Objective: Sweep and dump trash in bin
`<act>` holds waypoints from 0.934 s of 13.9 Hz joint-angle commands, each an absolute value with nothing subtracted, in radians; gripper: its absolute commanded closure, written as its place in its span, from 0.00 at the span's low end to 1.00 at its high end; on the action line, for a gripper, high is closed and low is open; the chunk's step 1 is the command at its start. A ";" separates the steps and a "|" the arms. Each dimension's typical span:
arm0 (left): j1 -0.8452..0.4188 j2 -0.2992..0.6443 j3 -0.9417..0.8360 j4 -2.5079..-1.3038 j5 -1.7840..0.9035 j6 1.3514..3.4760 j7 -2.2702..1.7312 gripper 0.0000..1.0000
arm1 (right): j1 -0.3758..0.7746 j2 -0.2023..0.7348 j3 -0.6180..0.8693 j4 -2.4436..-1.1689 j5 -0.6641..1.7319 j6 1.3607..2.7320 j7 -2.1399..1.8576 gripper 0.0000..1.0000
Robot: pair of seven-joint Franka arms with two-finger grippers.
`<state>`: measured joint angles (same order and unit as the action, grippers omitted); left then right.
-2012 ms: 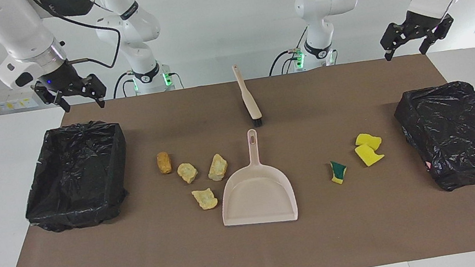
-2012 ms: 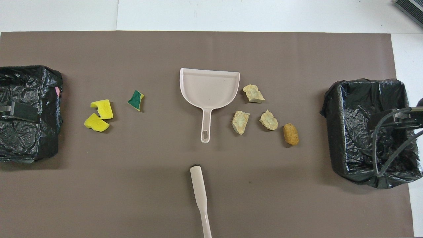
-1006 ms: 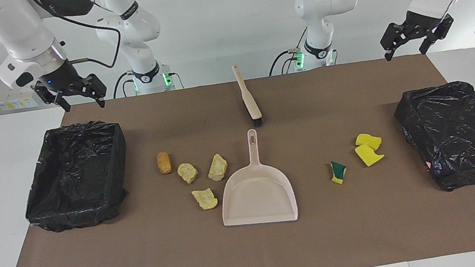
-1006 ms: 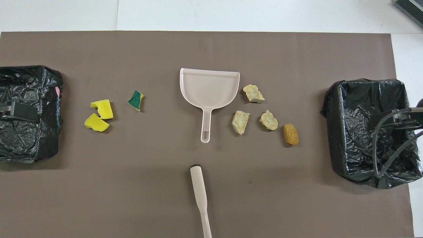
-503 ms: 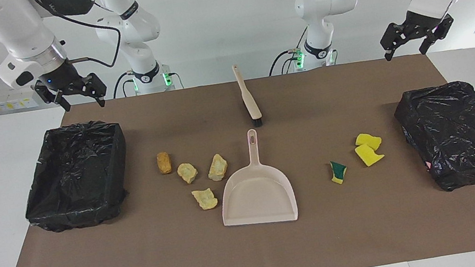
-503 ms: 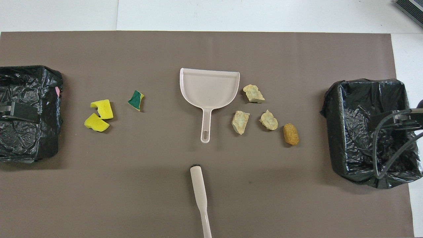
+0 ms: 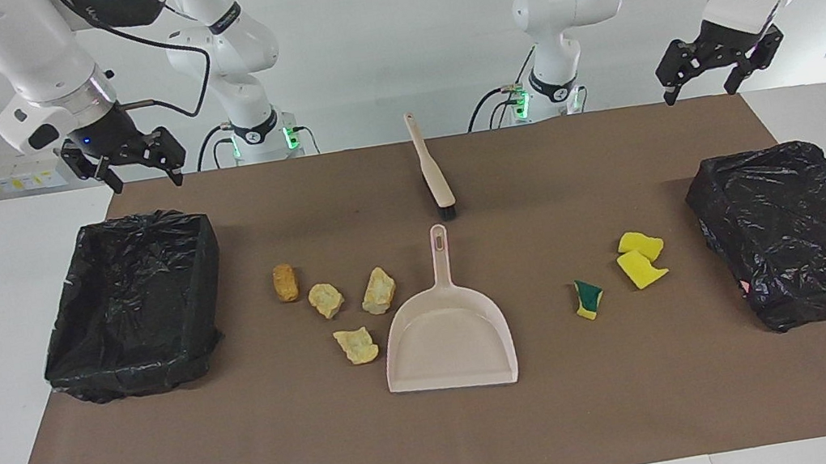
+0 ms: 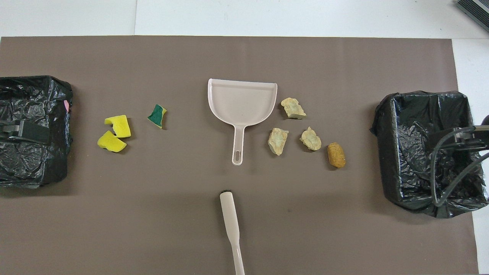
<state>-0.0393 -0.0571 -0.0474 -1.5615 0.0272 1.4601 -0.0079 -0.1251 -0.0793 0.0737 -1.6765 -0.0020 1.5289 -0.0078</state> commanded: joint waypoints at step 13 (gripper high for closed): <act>-0.224 -0.150 -0.044 -1.813 -0.140 1.531 -0.079 0.00 | -0.130 -0.104 0.075 -1.703 0.025 1.516 0.003 0.00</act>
